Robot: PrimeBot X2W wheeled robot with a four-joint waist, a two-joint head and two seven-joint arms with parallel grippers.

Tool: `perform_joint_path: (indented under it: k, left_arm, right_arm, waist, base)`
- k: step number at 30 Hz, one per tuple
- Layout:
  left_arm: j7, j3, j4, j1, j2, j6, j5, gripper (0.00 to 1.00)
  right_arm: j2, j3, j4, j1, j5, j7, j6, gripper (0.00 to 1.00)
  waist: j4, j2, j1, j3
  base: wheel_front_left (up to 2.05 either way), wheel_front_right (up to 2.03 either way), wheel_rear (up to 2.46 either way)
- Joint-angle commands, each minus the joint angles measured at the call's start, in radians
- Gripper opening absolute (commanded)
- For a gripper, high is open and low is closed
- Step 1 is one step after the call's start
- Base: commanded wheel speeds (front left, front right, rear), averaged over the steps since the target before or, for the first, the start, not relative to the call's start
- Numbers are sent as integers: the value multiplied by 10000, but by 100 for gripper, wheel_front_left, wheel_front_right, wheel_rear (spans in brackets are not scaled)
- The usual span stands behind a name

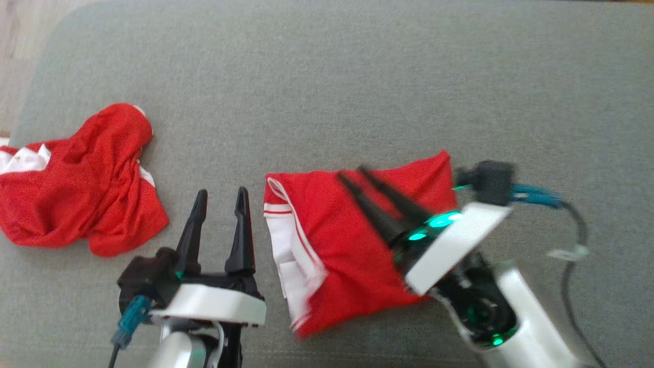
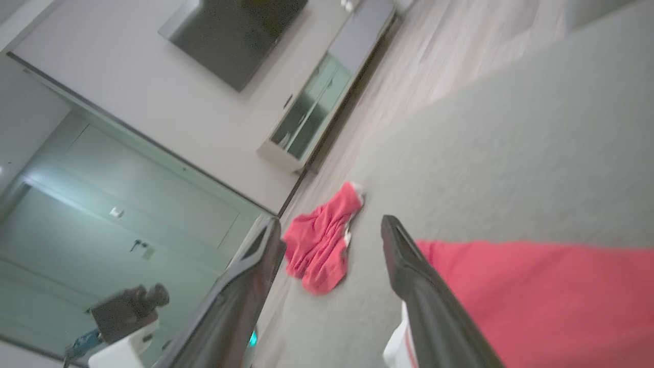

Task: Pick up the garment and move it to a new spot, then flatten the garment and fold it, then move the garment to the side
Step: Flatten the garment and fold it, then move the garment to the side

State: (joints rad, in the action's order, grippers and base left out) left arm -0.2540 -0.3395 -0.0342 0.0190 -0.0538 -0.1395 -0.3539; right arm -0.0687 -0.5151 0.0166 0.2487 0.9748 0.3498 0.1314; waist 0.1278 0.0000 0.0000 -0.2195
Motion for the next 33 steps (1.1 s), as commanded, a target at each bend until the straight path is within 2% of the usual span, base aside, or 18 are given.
perform_joint_path:
  k: [1, 9, 13, 17, 20, 24, 33]
  left_arm:
    - [-78, 357, -316, 27, 35, 59, 73, 100]
    - [-78, 657, -371, -353, 36, 74, 217, 100]
    - [-78, 907, -384, -521, 36, 135, 471, 100]
    - [-78, 1216, -357, -706, 36, 277, 836, 100]
    - [-78, 1423, -184, -970, 36, 401, 1169, 100]
    - [-78, 1808, 189, -1495, 24, 544, 1766, 100]
    - [-78, 2197, 311, -1743, 21, 815, 2226, 100]
  right_arm:
    - [185, 125, 523, -151, -357, -279, -7, 100]
    - [-6, 3166, 1601, -1441, -4014, -2078, -7, 100]
    - [-94, 4606, 1449, -2192, -5235, -3108, -7, 100]
    - [-454, 5569, 890, -2789, -6589, -4273, -7, 100]
    - [-733, 5853, 283, -3200, -7422, -4975, -7, 100]
    - [-1060, 5990, -887, -3648, -7959, -5697, -7, 100]
    - [-1150, 5902, -1850, -3780, -7983, -6038, -7, 100]
  waist:
    - [-109, 0, 0, 179]
    - [-445, 0, 0, 819]
    - [-549, 0, 0, 1084]
    - [-623, 0, 0, 1316]
    - [-636, 0, 0, 1560]
    - [-535, 0, 0, 1959]
    - [-293, 0, 0, 2081]
  base:
    - [0, 0, 0]
    - [0, 0, 0]
    - [0, 0, 0]
    - [0, 0, 0]
    - [0, 0, 0]
    - [0, 0, 0]
    - [0, 0, 0]
